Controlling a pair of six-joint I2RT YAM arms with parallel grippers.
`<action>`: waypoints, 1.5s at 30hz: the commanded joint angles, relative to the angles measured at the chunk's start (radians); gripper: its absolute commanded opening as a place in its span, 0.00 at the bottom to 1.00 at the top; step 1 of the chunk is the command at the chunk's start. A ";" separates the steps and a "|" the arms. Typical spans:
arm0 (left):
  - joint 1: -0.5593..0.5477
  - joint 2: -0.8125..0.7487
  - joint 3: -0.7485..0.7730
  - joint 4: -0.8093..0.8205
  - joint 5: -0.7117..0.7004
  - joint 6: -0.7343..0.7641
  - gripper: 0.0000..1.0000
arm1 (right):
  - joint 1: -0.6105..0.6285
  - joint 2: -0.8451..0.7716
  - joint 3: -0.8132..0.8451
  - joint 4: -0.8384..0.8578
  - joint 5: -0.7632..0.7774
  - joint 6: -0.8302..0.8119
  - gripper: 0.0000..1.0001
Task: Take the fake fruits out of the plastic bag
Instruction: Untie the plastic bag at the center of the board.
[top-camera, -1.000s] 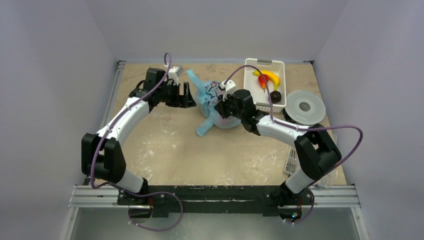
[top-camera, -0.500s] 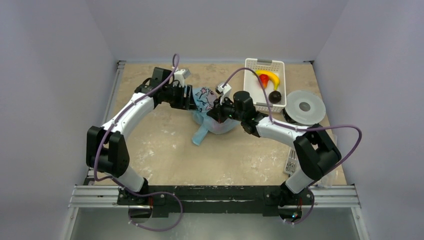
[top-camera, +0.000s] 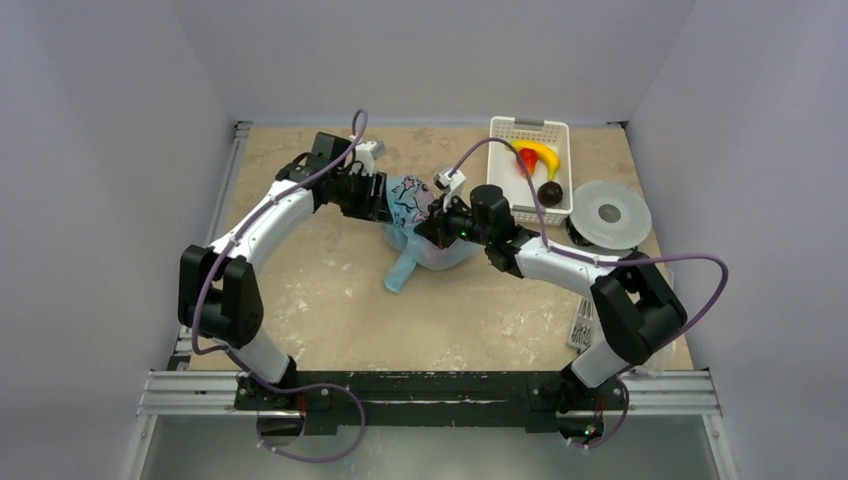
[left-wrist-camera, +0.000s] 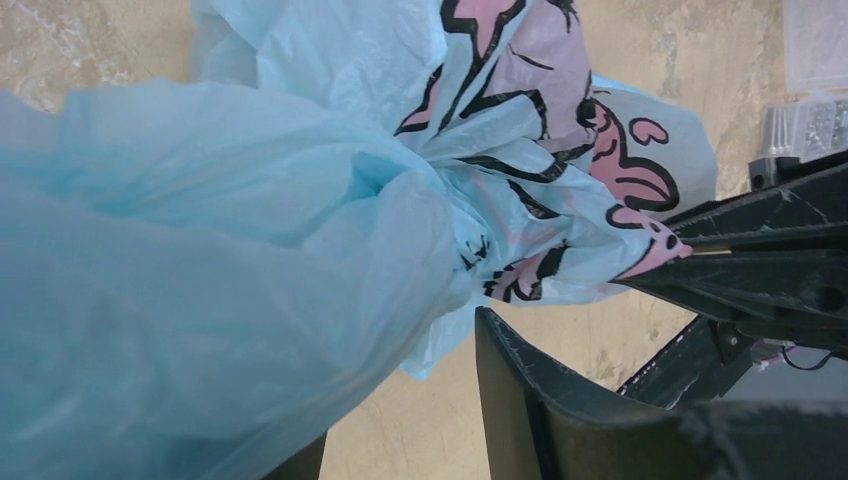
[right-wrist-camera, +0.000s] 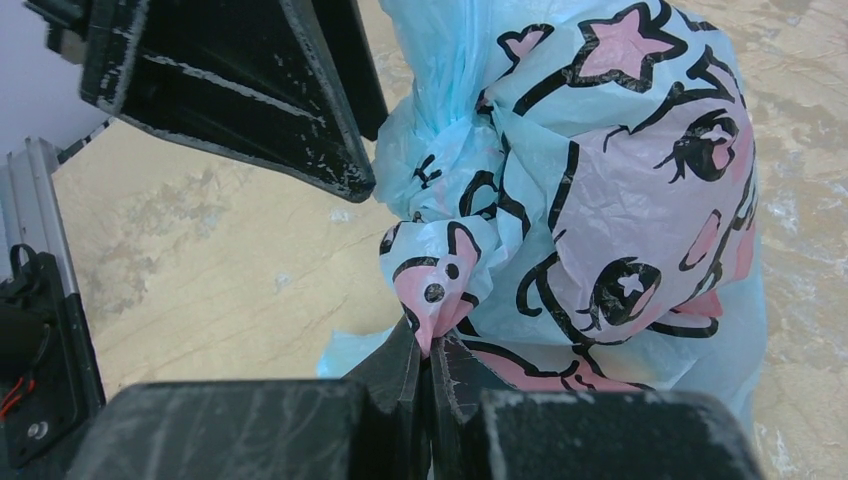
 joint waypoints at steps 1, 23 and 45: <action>-0.004 0.011 0.045 -0.014 -0.038 0.025 0.52 | 0.001 -0.065 -0.009 0.063 -0.055 0.006 0.00; -0.019 -0.041 0.029 -0.020 -0.292 0.008 0.00 | -0.003 -0.208 -0.149 0.075 0.138 0.008 0.00; -0.018 -0.124 -0.045 0.042 -0.237 0.013 0.00 | -0.093 -0.350 -0.185 -0.121 0.240 0.079 0.49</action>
